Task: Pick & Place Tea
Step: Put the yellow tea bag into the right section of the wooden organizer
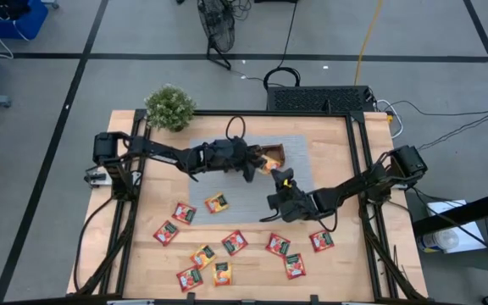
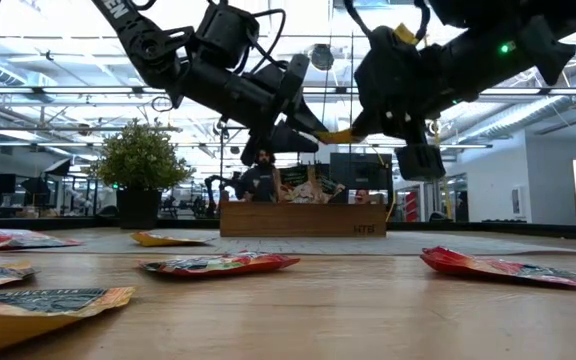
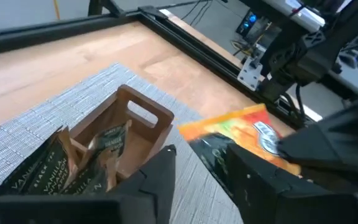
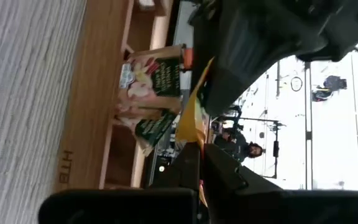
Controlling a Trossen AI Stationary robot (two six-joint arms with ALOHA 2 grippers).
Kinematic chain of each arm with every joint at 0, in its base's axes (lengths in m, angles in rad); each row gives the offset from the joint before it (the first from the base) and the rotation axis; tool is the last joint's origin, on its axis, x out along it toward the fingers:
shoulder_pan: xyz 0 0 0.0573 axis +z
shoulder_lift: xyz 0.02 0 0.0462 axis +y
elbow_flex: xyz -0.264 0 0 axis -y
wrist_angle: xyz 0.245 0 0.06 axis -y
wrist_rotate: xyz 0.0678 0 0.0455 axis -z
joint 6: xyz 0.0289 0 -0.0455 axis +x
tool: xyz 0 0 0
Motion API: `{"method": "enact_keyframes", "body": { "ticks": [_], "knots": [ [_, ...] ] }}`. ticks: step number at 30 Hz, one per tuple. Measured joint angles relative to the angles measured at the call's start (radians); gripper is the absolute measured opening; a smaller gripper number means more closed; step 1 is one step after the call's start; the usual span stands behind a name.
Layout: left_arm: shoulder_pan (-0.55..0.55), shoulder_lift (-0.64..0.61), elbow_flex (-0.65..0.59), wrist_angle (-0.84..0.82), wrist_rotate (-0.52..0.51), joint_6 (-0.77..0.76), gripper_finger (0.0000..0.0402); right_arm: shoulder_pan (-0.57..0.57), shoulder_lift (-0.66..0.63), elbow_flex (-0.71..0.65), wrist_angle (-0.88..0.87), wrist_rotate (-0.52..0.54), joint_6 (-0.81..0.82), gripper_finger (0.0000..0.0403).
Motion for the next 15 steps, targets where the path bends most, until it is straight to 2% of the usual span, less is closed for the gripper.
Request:
{"method": "enact_keyframes", "body": {
  "ticks": [6, 9, 12, 15],
  "knots": [
    [0.031, 0.0, 0.0, 0.002, 0.124, -0.029, 0.0213, 0.002, 0.0, 0.0, 0.047, -0.005, -0.047, 0.0],
    [0.031, 0.0, 0.0, 0.003, 0.168, -0.02, 0.0229, -0.002, 0.0, 0.0, 0.047, -0.005, -0.047, 0.0],
    [0.031, 0.0, 0.0, 0.002, 0.22, -0.02, 0.0209, -0.007, 0.0, 0.0, 0.048, -0.006, -0.047, 0.0],
    [0.032, 0.0, 0.0, 0.002, 0.266, -0.016, 0.015, -0.012, 0.0, 0.0, 0.048, -0.007, -0.047, 0.0]
  ]
}}
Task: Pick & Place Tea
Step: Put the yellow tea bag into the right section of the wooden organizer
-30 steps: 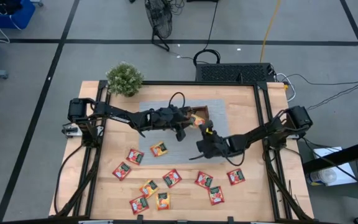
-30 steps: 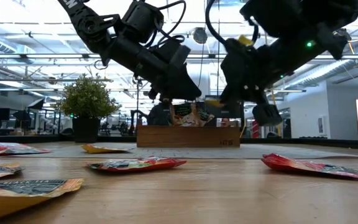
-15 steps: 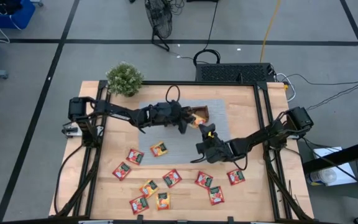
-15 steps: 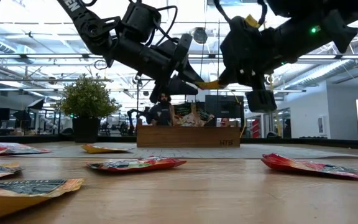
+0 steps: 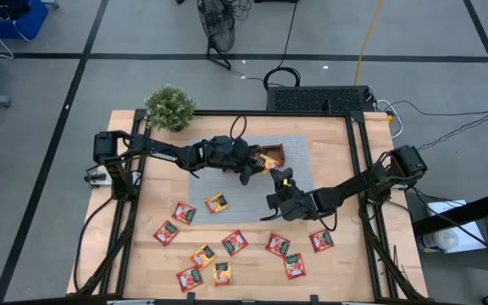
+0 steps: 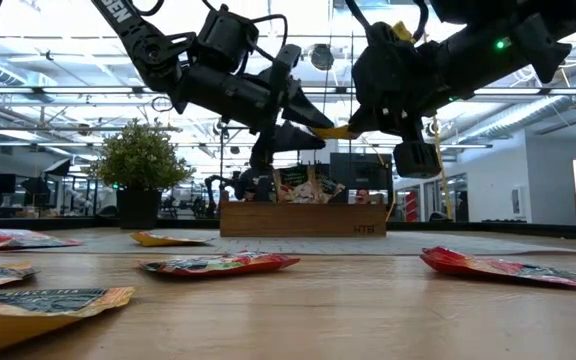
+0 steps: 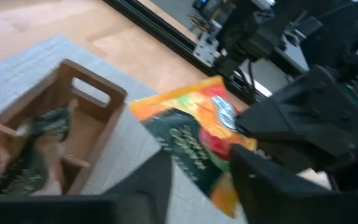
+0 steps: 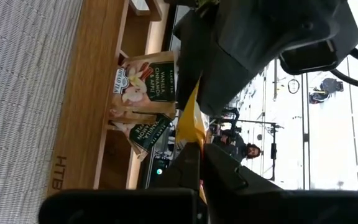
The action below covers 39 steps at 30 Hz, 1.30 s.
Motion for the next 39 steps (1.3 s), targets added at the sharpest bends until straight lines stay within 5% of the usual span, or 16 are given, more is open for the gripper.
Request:
{"method": "enact_keyframes", "body": {
  "ticks": [5, 11, 18, 23, 30, 39],
  "knots": [
    [0.002, 0.0, 0.0, 0.008, 0.051, 0.103, 0.0017, 0.004, 0.0, 0.0, -0.002, -0.005, 0.038, 0.0],
    [0.014, -0.037, -0.001, -0.021, 0.052, 0.278, 0.0005, 0.019, -0.001, 0.001, -0.039, -0.106, 0.413, 0.0007],
    [0.003, -0.165, 0.001, -0.253, -0.109, 0.634, 0.0003, -0.022, -0.048, 0.0, -0.162, -0.533, 0.777, 0.0006],
    [-0.049, -0.226, 0.001, -0.402, -0.221, 0.753, 0.0002, -0.125, -0.139, 0.0, -0.229, -0.619, 0.858, 0.0002],
    [-0.095, -0.229, 0.0, -0.508, -0.315, 0.762, 0.0001, -0.325, -0.219, 0.0, -0.167, -1.027, 0.931, 0.0077],
    [-0.107, -0.229, 0.0, -0.524, -0.334, 0.756, 0.0001, -0.399, -0.161, 0.0, 0.082, -1.102, 0.926, 0.018]
  ]
}}
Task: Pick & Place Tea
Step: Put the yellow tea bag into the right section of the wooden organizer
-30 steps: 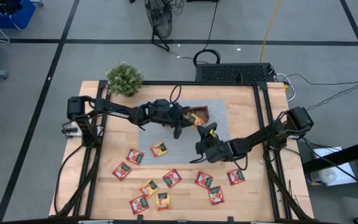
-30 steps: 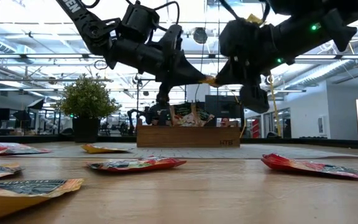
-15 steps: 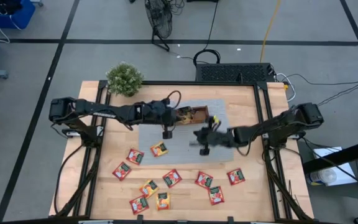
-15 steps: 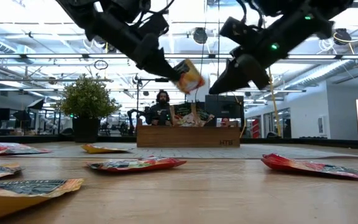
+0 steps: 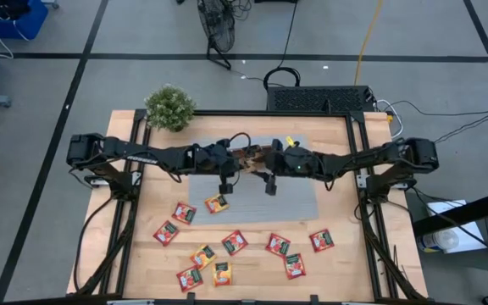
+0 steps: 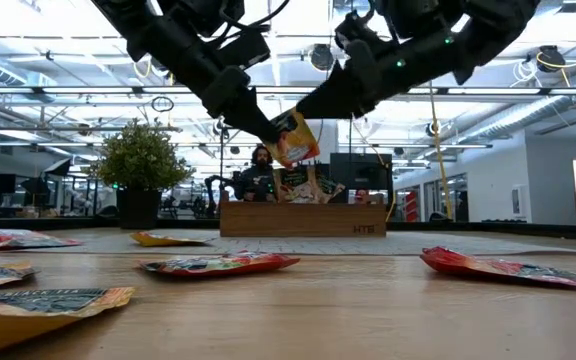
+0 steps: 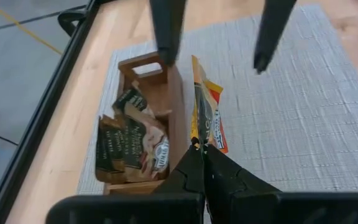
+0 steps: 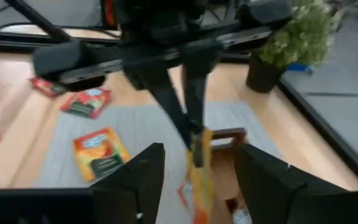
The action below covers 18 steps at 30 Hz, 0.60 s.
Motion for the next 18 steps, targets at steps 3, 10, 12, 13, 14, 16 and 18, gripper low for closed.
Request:
{"method": "enact_keyframes", "body": {
  "ticks": [3, 10, 12, 13, 14, 16, 18],
  "knots": [
    [0.0, 0.0, 0.0, 0.0, 0.0, -0.001, 0.0001, -0.02, 0.023, 0.0, 0.008, 0.0, -0.009, 0.0183],
    [0.0, 0.0, 0.0, 0.011, 0.004, -0.002, 0.0001, -0.049, 0.023, -0.001, 0.036, -0.093, 0.018, 0.015],
    [0.0, 0.0, 0.0, 0.017, 0.004, -0.003, 0.0, -0.057, 0.023, -0.001, 0.042, -0.128, 0.018, 0.0131],
    [0.0, 0.0, 0.0, 0.021, 0.004, -0.005, 0.0001, -0.06, 0.023, -0.001, 0.046, -0.151, 0.022, 0.0119],
    [0.0, 0.0, 0.0, 0.023, 0.004, -0.01, 0.0, -0.063, 0.023, -0.001, 0.049, -0.174, 0.029, 0.0107],
    [0.0, 0.0, 0.0, 0.028, 0.007, -0.017, 0.0, -0.066, 0.023, -0.001, 0.051, -0.21, 0.039, 0.0079],
    [0.0, 0.0, 0.0, 0.029, 0.011, -0.021, 0.0, -0.067, 0.023, -0.001, 0.067, -0.228, 0.039, 0.0046]
  ]
}}
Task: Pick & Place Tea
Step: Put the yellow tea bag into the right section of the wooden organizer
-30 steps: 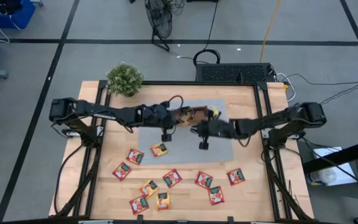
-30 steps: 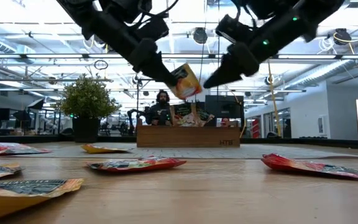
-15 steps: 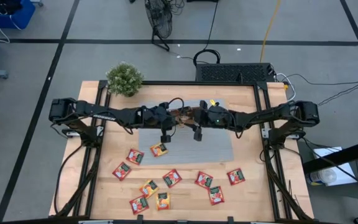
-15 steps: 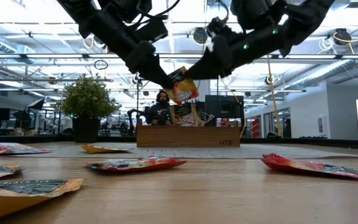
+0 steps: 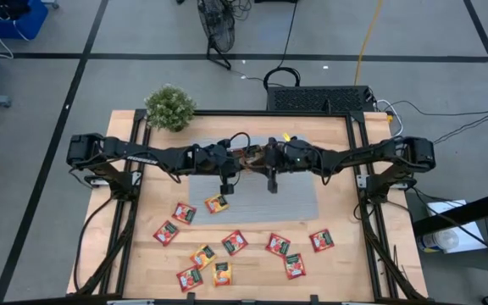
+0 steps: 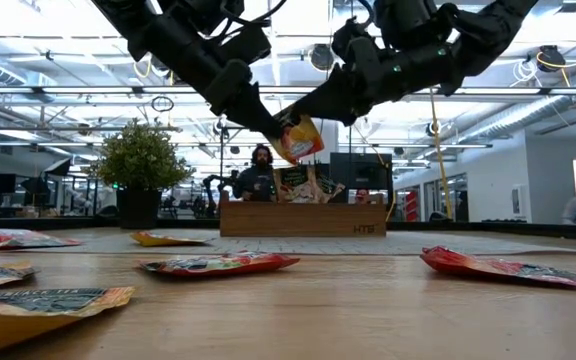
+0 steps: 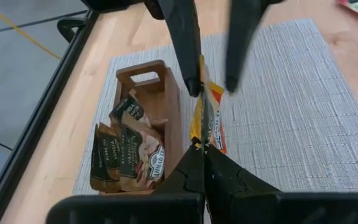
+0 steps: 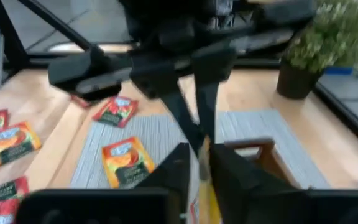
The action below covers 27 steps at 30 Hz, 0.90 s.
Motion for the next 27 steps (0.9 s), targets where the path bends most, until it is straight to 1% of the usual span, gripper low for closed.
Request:
{"method": "enact_keyframes", "body": {
  "ticks": [2, 4, 10, 13, 15, 18, 20, 22, 24, 27],
  "knots": [
    [0.0, 0.0, 0.0, 0.004, 0.0, -0.002, 0.0, 0.0, 0.0, 0.0, 0.025, -0.004, -0.019, 0.0014],
    [0.0, 0.0, 0.0, 0.011, 0.0, -0.007, 0.0, 0.001, 0.0, 0.0, 0.037, -0.006, -0.047, 0.0005],
    [0.002, 0.002, -0.002, 0.07, -0.004, -0.013, 0.0017, 0.002, -0.001, 0.001, -0.001, -0.007, -0.072, 0.0],
    [0.0, 0.002, -0.002, 0.074, -0.003, -0.016, 0.001, 0.007, -0.001, 0.001, -0.046, 0.002, -0.079, 0.0],
    [0.0, 0.002, -0.002, 0.065, -0.003, -0.033, 0.0004, 0.017, -0.001, 0.001, -0.063, 0.05, -0.106, 0.0],
    [0.001, 0.002, -0.002, 0.068, -0.004, -0.039, 0.0005, 0.032, -0.001, 0.001, -0.06, 0.118, -0.148, 0.0],
    [0.001, 0.002, -0.002, 0.07, -0.003, -0.038, 0.0003, 0.04, 0.0, 0.001, -0.05, 0.129, -0.188, 0.0],
    [0.001, 0.002, -0.002, 0.07, -0.003, -0.044, 0.0003, 0.045, 0.0, 0.0, -0.045, 0.129, -0.207, 0.0005],
    [0.0, 0.002, -0.002, 0.069, -0.003, -0.044, 0.0003, 0.048, 0.0, 0.0, -0.049, 0.129, -0.218, 0.0018],
    [0.0, 0.002, -0.002, 0.06, -0.002, -0.044, 0.0002, 0.049, -0.007, 0.0, -0.086, 0.13, -0.243, 0.0059]
  ]
}}
